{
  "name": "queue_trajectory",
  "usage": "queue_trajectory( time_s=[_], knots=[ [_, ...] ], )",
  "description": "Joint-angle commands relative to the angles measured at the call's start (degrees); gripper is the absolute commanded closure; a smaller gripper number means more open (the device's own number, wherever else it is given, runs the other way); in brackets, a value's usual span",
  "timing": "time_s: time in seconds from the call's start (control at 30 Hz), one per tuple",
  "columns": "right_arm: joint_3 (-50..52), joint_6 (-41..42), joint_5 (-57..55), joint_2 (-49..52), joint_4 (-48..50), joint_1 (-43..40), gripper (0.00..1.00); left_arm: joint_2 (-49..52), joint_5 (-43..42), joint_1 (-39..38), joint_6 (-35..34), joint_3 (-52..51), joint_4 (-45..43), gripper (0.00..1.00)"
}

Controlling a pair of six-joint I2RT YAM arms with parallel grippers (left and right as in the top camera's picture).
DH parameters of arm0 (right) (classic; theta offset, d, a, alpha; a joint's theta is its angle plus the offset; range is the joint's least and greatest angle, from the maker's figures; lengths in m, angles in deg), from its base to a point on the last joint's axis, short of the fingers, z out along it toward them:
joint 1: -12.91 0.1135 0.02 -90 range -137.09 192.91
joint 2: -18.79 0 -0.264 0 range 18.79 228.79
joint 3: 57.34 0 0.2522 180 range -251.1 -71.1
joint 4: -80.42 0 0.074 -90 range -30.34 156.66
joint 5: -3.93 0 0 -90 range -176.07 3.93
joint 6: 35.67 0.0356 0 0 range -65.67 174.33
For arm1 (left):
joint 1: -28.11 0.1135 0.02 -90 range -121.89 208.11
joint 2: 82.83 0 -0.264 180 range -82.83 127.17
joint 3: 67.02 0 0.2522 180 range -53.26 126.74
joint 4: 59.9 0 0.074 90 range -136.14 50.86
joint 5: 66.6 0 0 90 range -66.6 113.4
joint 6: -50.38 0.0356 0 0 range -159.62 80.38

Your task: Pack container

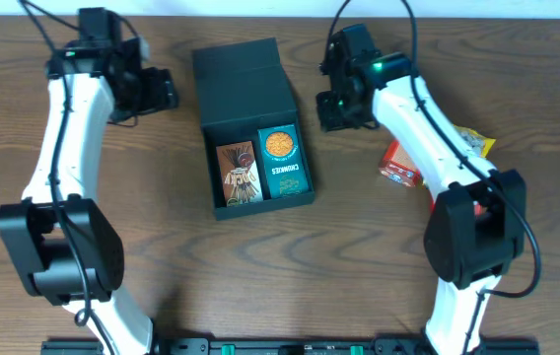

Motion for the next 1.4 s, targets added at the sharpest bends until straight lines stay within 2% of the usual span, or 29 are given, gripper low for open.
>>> queue_trajectory(
  time_s=[0.0, 0.03, 0.1, 0.17, 0.2, 0.43, 0.67, 0.83, 1.37],
  knots=[
    [-0.8, -3.7, -1.2, -1.2, -0.9, -3.5, 0.99, -0.1, -7.1, 0.0, -1.6, -2.4, -0.5, 0.39],
    [-0.8, -5.5, -0.2, -1.2, -1.2, -4.7, 0.99, -0.1, -9.0, 0.1, -2.0, -4.0, -1.1, 0.53],
    [-0.8, -7.8, 1.0, -1.2, -1.9, -6.5, 0.99, -0.1, -9.4, 0.1, -3.7, -7.3, -2.3, 0.73],
    [-0.8, -8.5, 1.2, -1.2, -2.5, -7.9, 0.99, -0.1, -9.4, 0.0, -5.2, -10.3, -3.1, 0.91],
    [-0.8, -8.5, 1.2, -1.2, -2.8, -8.5, 0.99, -0.1, -9.4, 0.0, -5.9, -11.6, -3.6, 0.94],
    [1.3, -11.7, 11.3, -1.2, -3.7, -10.3, 0.98, -0.1, -8.9, -1.9, -12.0, -17.9, -11.4, 0.94],
    [11.0, -12.8, 19.9, -1.2, -1.7, -7.7, 0.98, -0.1, -6.1, -4.0, -17.0, -19.9, -19.4, 0.94],
    [15.1, -13.9, 20.2, -1.2, 0.0, -3.3, 0.99, 0.2, -5.7, -4.1, -18.5, -19.9, -22.4, 0.94],
    [15.9, -13.8, 20.3, -1.2, 0.9, 1.9, 0.99, 5.5, -9.4, -5.0, -19.6, -19.9, -28.1, 0.94]
  ],
)
